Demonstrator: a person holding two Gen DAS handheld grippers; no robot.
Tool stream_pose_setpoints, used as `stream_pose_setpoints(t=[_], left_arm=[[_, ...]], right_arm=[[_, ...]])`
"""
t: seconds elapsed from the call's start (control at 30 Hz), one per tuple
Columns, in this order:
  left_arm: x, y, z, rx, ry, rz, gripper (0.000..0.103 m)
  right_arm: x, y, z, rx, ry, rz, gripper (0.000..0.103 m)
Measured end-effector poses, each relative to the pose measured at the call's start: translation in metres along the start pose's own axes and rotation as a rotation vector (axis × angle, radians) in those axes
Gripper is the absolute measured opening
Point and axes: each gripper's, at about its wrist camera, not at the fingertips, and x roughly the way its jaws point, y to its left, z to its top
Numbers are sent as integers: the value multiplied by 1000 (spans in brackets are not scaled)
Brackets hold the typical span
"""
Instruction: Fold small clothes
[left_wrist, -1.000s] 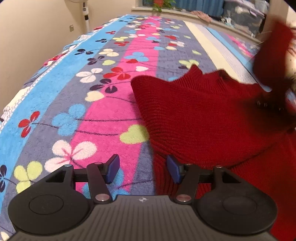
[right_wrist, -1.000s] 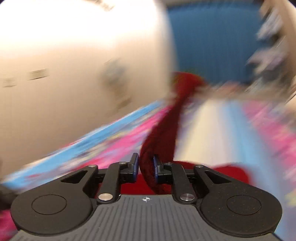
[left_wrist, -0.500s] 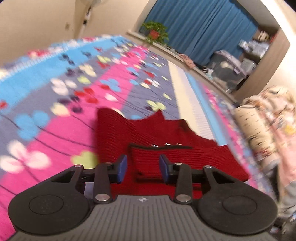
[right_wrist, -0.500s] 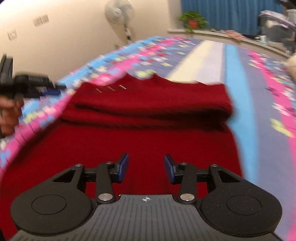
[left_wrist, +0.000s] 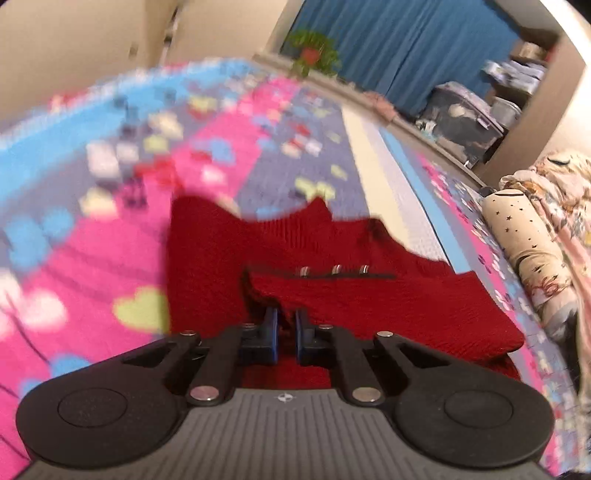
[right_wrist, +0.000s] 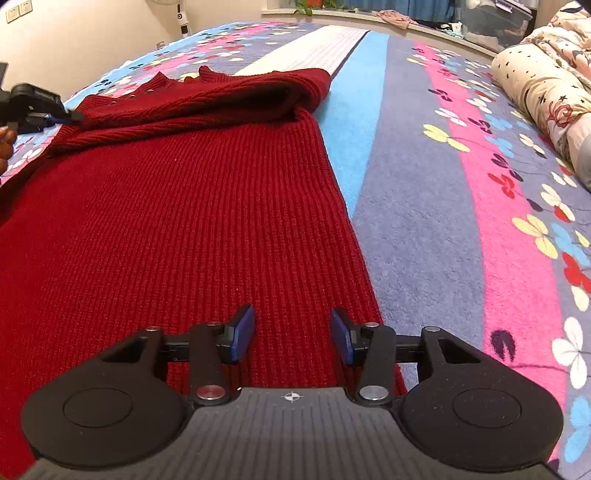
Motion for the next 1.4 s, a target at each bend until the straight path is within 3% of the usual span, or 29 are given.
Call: stream_pose_setpoints(t=[0.27,0.3,0.37,0.4,0.47,0.5,0.6,0.73,0.83,1.17,1.3,1.4], left_arm=[[-17,-2,-4,87,-63,237,12],[-23,-5,-3,104,-103,239,13],[-32,-9,-3,111,-145,168,13],[-30,-11,-5,117,-131,116,13],[-10,-13,-16,154,-5,46,20],[5,-13,-24,186,103,61,21],[-4,-29,-34,312,51,119,21],[-37,-40,-36,331,0,59,27],[-58,-42,-47,374,-14,68,30],[-121,-21,-100,406,9,112,32],[-140,-26,-98,409,-34,122,32],[-164,-25,-87,318,-33,114,32]], right_arm=[[-7,-2,-1,14,0,-7,48],[-7,-2,-1,13,0,-8,48],[-7,-2,-1,14,-1,-8,48],[-7,-3,-1,16,-2,-7,48],[-7,-3,-1,20,-2,-7,48],[-8,-3,-1,21,-2,-7,48],[-11,-3,-1,29,1,-12,49],[-17,-2,-3,49,-1,-12,50],[-24,-2,-6,53,-5,-7,50],[-60,4,-18,100,-20,24,54],[-67,3,-16,74,-60,24,54],[-69,-14,-11,94,-103,-19,54]])
